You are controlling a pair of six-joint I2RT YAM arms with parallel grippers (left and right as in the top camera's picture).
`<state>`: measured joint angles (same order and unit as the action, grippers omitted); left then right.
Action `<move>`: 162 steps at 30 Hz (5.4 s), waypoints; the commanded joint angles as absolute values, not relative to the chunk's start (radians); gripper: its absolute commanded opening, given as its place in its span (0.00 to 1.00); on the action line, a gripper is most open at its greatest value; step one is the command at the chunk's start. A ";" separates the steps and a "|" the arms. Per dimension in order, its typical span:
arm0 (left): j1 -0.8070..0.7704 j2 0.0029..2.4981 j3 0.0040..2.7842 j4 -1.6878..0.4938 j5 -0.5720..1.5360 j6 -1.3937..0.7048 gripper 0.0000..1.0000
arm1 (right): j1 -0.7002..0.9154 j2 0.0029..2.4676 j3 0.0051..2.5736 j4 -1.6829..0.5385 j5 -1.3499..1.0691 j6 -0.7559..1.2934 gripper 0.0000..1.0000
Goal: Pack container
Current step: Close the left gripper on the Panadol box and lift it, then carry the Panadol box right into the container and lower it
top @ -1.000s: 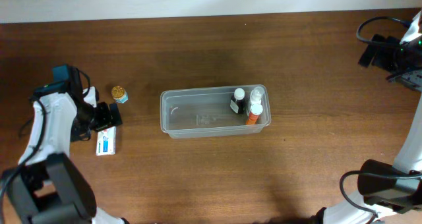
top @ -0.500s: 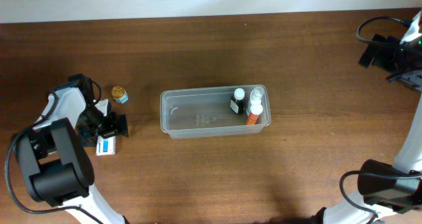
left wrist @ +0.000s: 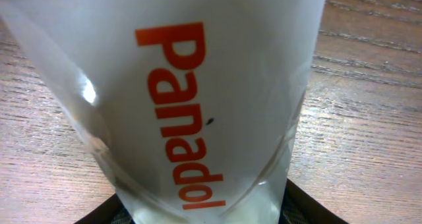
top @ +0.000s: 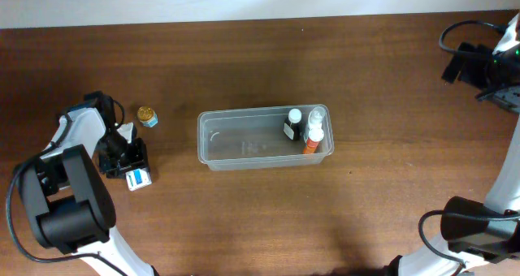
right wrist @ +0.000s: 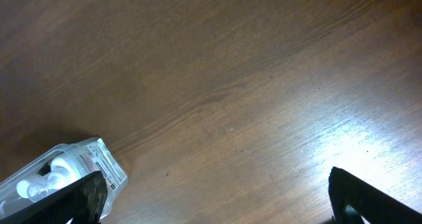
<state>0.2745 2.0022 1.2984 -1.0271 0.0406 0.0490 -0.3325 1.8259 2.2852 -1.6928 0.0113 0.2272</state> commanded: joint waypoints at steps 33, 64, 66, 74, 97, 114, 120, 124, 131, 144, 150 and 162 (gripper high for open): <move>0.273 2.028 1.560 -1.237 0.278 0.039 0.44 | -0.334 1.796 2.300 -1.698 0.020 0.221 0.98; -0.247 1.825 1.829 -1.399 0.273 0.493 0.42 | -0.334 1.796 2.300 -1.698 0.020 0.221 0.98; -0.278 1.827 1.829 -1.383 0.273 0.529 0.42 | -0.334 1.796 2.300 -1.698 0.020 0.221 0.98; -0.378 1.832 1.828 -1.347 0.273 0.736 0.42 | -0.334 1.796 2.300 -1.698 0.020 0.221 0.98; -0.400 1.837 1.554 -1.112 0.210 1.050 0.35 | -0.334 1.796 2.300 -1.698 0.020 0.221 0.99; -0.400 1.838 1.373 -0.792 0.250 1.050 0.36 | -0.334 1.796 2.300 -1.698 0.020 0.221 0.99; -0.401 1.838 1.336 -0.691 0.339 1.050 0.36 | -0.334 1.796 2.300 -1.699 0.020 0.221 0.98; -0.416 1.838 1.311 -0.653 0.345 1.068 0.36 | -0.334 1.796 2.300 -1.698 0.020 0.221 0.98; -0.430 1.839 1.304 -0.654 0.345 1.148 0.36 | -0.334 1.796 2.300 -1.698 0.020 0.221 0.99; -0.430 1.917 1.304 -0.654 0.345 1.158 0.36 | -0.334 1.796 2.300 -1.698 0.020 0.221 0.98; -0.430 1.922 1.304 -0.654 0.340 1.158 0.46 | -0.334 1.796 2.300 -1.698 0.020 0.221 0.98; -0.430 1.922 1.304 -0.648 0.334 1.157 0.58 | -0.334 1.796 2.300 -1.698 0.020 0.221 0.98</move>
